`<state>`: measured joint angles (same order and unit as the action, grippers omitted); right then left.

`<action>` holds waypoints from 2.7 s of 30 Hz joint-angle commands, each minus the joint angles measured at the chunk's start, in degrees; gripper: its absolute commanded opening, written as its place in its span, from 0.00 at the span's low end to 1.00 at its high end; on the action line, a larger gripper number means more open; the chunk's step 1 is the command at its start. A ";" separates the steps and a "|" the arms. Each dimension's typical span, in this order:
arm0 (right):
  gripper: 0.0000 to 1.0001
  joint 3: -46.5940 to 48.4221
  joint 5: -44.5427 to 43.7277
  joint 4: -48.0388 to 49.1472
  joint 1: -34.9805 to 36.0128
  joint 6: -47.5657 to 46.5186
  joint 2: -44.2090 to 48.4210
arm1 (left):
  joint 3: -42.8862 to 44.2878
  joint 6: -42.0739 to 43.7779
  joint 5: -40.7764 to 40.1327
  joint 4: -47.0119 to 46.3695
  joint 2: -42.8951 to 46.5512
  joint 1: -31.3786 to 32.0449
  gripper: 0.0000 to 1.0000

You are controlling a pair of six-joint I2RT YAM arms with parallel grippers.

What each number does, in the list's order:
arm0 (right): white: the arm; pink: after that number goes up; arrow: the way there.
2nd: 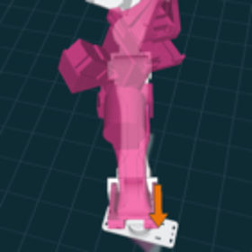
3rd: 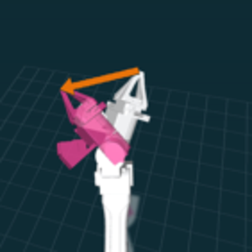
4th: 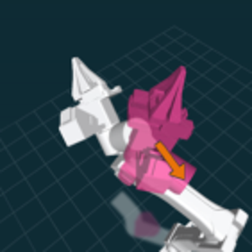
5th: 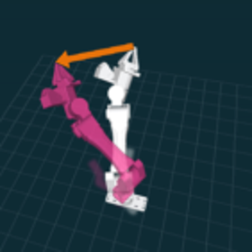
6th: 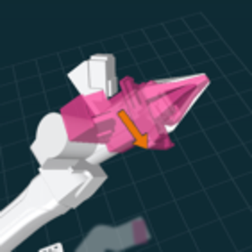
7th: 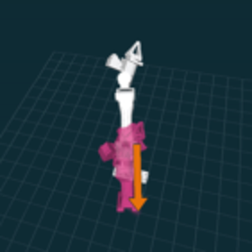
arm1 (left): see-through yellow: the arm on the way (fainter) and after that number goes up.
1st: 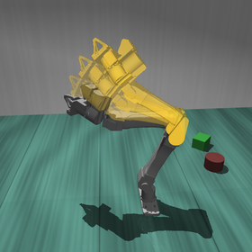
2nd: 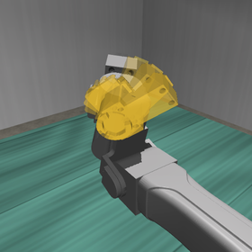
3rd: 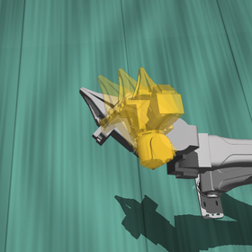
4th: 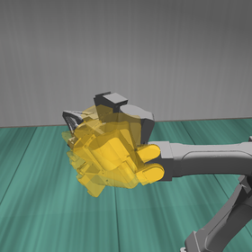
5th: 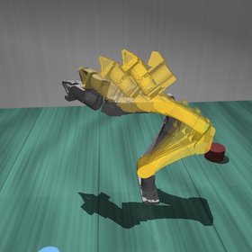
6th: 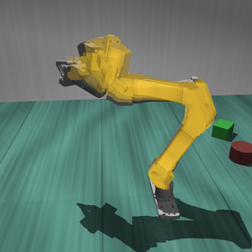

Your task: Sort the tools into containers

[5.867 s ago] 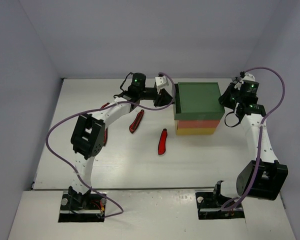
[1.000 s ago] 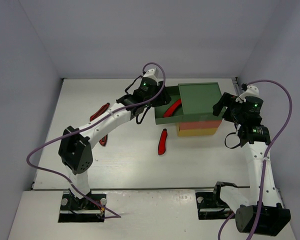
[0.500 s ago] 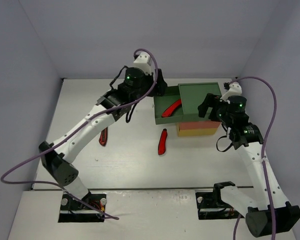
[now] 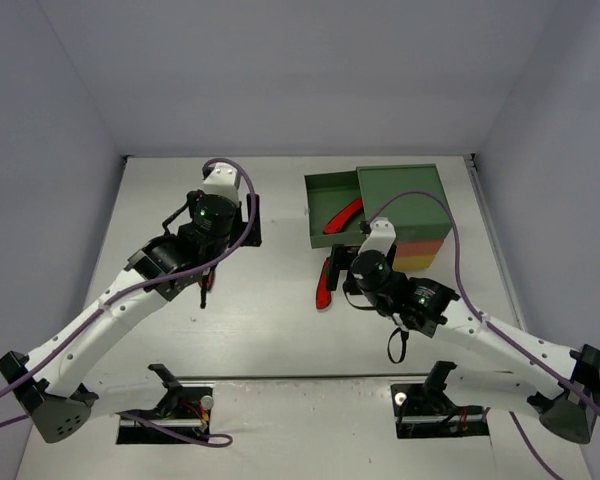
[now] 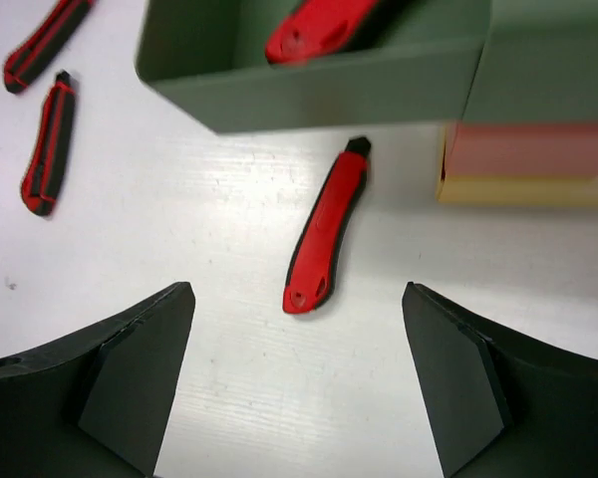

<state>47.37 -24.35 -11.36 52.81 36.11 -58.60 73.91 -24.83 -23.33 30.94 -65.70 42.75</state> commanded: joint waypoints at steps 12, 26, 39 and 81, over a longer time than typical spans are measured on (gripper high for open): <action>0.87 -13.65 -9.98 16.86 3.71 7.04 -3.47 | -8.39 -8.45 -6.80 10.13 15.24 -0.30 0.75; 0.86 -14.44 -10.40 29.30 3.86 7.81 -20.19 | -8.38 -6.57 -4.33 10.10 14.18 -0.47 0.75; 0.67 -12.31 -11.53 31.31 5.29 8.80 -32.32 | -8.94 -4.57 -5.92 10.19 15.75 -0.83 0.75; 0.71 -3.18 0.97 12.51 19.86 10.57 -36.72 | -6.82 -2.59 -5.89 10.77 14.38 -3.02 0.75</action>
<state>42.32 -25.41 7.13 74.76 46.67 -92.42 64.16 -28.23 -28.60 42.24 -51.80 40.32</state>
